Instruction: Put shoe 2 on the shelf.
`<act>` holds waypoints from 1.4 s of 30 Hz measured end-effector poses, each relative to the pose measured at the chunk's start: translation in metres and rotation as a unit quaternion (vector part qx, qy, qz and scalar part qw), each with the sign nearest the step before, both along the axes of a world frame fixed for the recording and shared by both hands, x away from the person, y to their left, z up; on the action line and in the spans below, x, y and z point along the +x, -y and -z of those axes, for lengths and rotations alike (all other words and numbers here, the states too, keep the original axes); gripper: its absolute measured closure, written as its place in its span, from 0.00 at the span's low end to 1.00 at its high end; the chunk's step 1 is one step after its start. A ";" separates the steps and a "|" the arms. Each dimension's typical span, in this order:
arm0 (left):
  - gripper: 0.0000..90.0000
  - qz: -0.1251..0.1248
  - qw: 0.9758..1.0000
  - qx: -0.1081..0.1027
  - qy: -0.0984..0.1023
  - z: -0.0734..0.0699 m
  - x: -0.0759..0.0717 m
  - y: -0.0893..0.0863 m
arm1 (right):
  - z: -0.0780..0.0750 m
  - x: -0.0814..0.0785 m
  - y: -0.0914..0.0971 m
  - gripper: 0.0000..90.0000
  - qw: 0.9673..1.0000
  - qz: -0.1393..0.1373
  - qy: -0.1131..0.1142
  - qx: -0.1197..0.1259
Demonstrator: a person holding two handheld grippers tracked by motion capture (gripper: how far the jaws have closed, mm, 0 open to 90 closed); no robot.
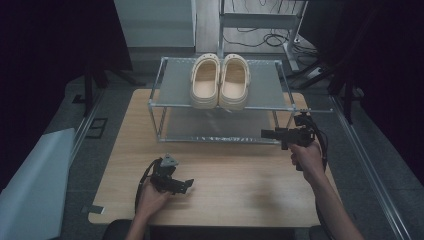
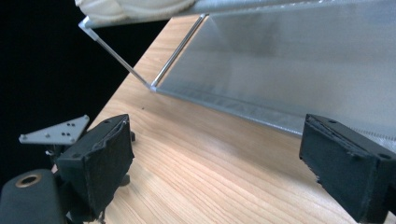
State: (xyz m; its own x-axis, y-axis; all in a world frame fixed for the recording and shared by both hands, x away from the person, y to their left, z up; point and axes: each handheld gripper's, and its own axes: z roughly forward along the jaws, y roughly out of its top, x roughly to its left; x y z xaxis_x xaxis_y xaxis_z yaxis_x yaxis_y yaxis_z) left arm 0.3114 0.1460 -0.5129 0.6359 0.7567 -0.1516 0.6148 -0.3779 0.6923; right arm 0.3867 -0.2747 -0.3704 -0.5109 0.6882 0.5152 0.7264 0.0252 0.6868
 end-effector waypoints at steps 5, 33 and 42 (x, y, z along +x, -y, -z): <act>0.00 0.001 1.000 0.000 0.000 0.000 0.000 0.000 | 0.006 -0.008 0.002 0.11 1.000 -0.006 0.002 0.010; 0.00 0.006 1.000 0.004 0.001 0.001 -0.001 0.002 | 0.066 -0.047 0.016 0.00 0.999 -0.004 0.023 -0.036; 0.00 0.013 1.000 0.005 0.004 0.001 -0.002 0.004 | 0.095 -0.058 0.010 0.00 0.997 -0.002 0.040 -0.067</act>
State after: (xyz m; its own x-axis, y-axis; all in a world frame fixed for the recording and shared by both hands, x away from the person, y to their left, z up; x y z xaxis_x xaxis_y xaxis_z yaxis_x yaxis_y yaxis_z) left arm 0.3097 0.1423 -0.5138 0.6565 0.7416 -0.1379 0.5987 -0.4011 0.6934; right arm 0.3283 -0.2847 -0.4650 -0.5497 0.7460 0.3758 0.6695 0.1245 0.7323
